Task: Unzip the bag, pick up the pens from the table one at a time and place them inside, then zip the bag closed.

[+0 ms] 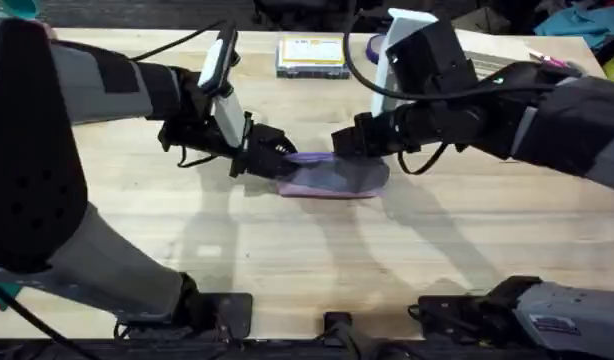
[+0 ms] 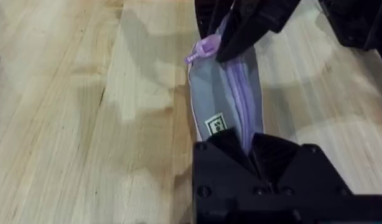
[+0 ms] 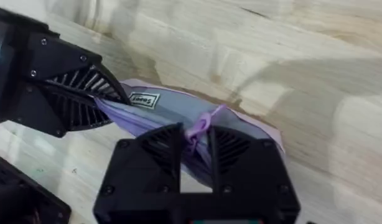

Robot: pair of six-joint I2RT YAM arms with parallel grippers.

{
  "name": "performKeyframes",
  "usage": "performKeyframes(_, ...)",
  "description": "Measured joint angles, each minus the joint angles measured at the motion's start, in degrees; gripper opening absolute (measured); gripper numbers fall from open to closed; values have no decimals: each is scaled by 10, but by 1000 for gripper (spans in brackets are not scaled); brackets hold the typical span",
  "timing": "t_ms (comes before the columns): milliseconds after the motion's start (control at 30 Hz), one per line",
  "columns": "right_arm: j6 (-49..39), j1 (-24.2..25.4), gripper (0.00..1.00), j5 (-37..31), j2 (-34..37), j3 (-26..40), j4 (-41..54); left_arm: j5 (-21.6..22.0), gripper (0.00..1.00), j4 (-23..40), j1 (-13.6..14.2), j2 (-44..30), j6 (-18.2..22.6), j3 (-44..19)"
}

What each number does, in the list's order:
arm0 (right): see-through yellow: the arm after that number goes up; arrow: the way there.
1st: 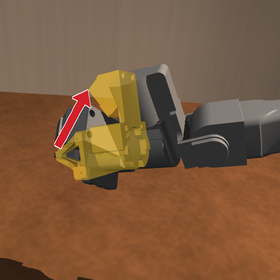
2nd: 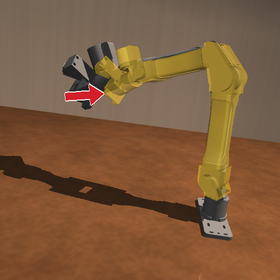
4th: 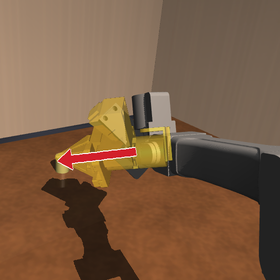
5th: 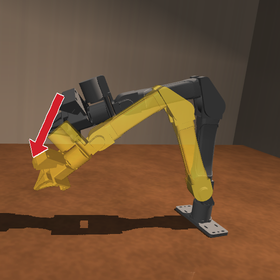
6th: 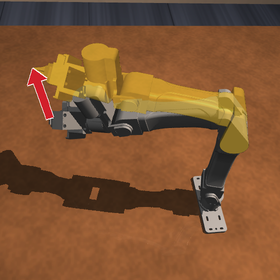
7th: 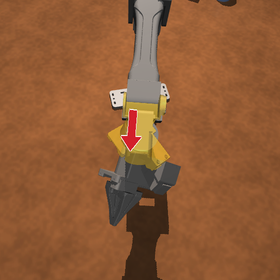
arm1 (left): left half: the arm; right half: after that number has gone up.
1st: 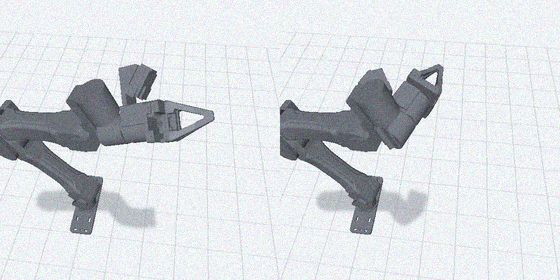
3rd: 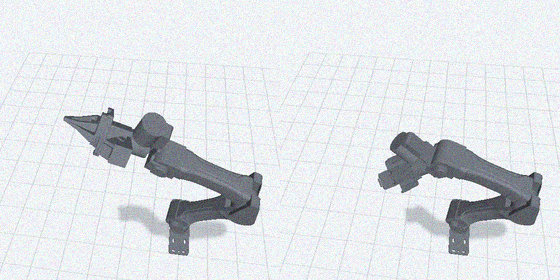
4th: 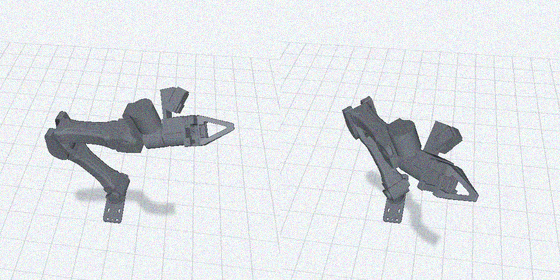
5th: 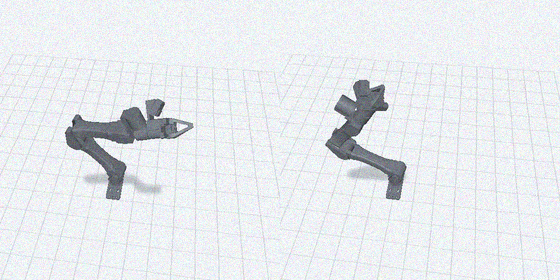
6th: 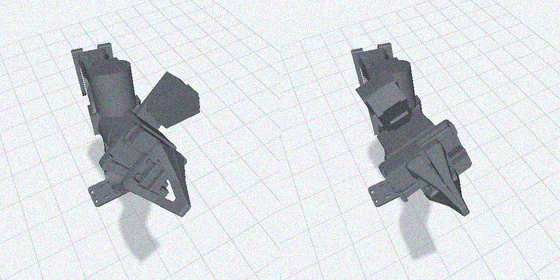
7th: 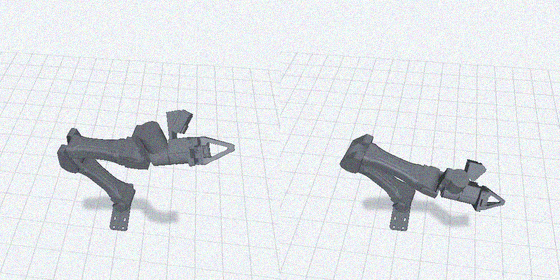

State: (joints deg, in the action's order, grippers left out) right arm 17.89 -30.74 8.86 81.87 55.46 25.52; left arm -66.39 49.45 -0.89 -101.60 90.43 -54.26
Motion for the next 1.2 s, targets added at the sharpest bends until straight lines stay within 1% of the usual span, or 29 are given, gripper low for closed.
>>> performKeyframes(67, -1, 0, 156, -1, 0, 0, 1, 0, 42, 0, 0, 0, 0, 0)
performKeyframes(200, -1, 1, 84, -6, 0, 0, 3, 0, 42, 0, 0, 0, 0, 0)
performKeyframes(367, -1, 1, 76, -7, 0, 0, 2, 0, 42, 0, 0, 0, 0, 0)
performKeyframes(467, -1, 2, 40, -8, 0, 0, 1, 0, 42, 0, 0, 0, 0, 0)
performKeyframes(767, -4, 8, 30, -7, 0, 9, 4, 0, 42, 0, 0, 0, 0, 0)
performKeyframes(900, -32, 9, 31, -7, 0, 19, 9, -3, 42, -2, 0, 0, 0, 0)
performKeyframes(1200, -56, 10, 31, -7, -10, 21, 15, -9, 42, -2, 0, 0, 0, 0)
